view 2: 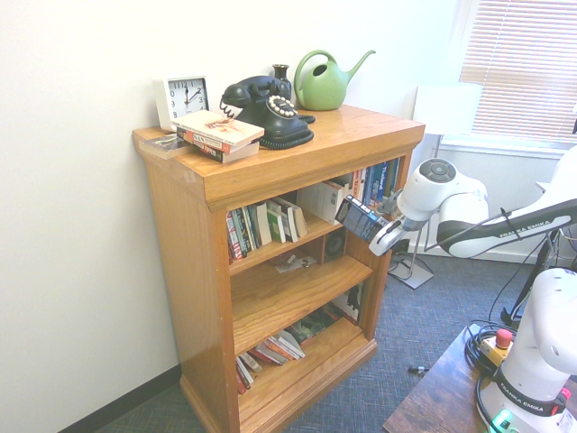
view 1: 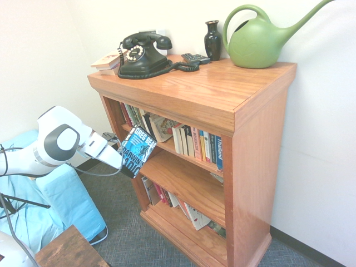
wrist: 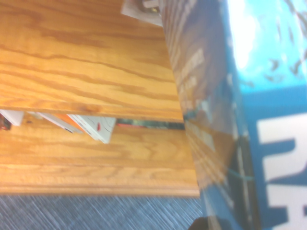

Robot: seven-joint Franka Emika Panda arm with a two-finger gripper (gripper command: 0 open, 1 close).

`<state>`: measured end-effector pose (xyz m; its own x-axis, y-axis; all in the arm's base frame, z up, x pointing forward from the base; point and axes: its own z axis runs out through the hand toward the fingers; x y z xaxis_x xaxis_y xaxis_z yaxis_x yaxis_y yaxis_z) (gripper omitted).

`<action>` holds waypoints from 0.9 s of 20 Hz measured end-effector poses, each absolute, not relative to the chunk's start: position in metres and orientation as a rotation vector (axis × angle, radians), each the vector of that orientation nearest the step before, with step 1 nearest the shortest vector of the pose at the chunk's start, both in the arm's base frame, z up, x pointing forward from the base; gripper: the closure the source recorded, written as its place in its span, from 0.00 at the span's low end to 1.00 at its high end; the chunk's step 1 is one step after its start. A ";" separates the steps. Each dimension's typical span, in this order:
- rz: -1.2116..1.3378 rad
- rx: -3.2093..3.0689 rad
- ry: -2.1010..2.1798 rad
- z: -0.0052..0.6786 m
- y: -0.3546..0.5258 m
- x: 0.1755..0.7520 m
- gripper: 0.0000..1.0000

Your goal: Put the book on the shelf

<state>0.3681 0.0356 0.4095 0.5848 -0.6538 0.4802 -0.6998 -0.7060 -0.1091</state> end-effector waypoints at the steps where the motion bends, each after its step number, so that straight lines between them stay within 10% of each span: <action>1: 0.770 2.720 -1.153 0.403 0.038 0.371 1.00; 18: 0.913 2.716 -1.133 0.385 0.048 0.435 1.00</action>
<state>0.4349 0.0476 0.3852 0.5544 -0.6298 0.5441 -0.6656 -0.7279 -0.1644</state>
